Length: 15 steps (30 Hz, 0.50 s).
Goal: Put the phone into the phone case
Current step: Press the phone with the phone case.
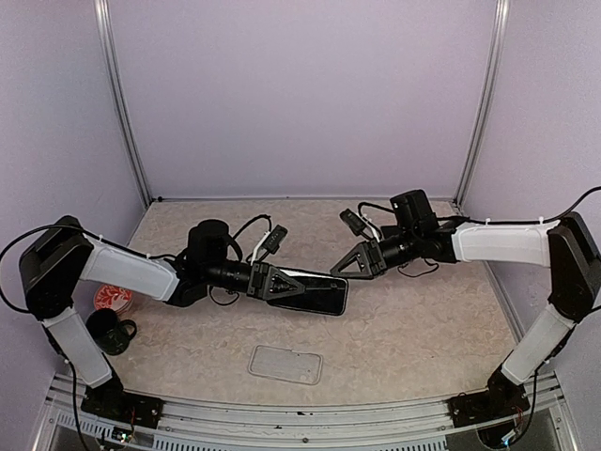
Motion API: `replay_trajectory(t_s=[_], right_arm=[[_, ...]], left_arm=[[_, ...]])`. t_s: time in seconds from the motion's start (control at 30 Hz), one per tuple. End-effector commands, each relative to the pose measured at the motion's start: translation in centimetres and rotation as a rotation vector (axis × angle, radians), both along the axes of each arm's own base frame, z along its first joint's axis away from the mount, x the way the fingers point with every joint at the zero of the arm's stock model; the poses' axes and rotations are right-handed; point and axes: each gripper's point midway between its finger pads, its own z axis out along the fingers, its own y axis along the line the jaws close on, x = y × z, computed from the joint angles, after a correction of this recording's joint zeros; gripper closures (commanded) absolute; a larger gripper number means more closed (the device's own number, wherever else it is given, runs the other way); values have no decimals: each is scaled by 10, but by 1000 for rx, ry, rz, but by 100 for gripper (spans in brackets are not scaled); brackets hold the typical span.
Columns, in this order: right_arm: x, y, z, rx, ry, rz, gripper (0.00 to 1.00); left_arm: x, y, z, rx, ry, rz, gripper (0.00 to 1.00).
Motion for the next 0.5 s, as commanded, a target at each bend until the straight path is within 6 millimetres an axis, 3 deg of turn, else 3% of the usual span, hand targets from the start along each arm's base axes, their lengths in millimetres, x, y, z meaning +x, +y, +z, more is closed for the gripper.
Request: replay_trajectory(t_s=[0.0,0.2,0.47], right_arm=[[-10,-3,27,38,-72,48,63],[-19,-9,31,24,-111,68,65],[-15,-12,16,-45,-115,46,63]], left_arm=[[-3,-3,37,-67,-117,-29,100],[-2,-5,37,-50,-126,-29,100],[-4,-7,38,-45,-135,-38,100]])
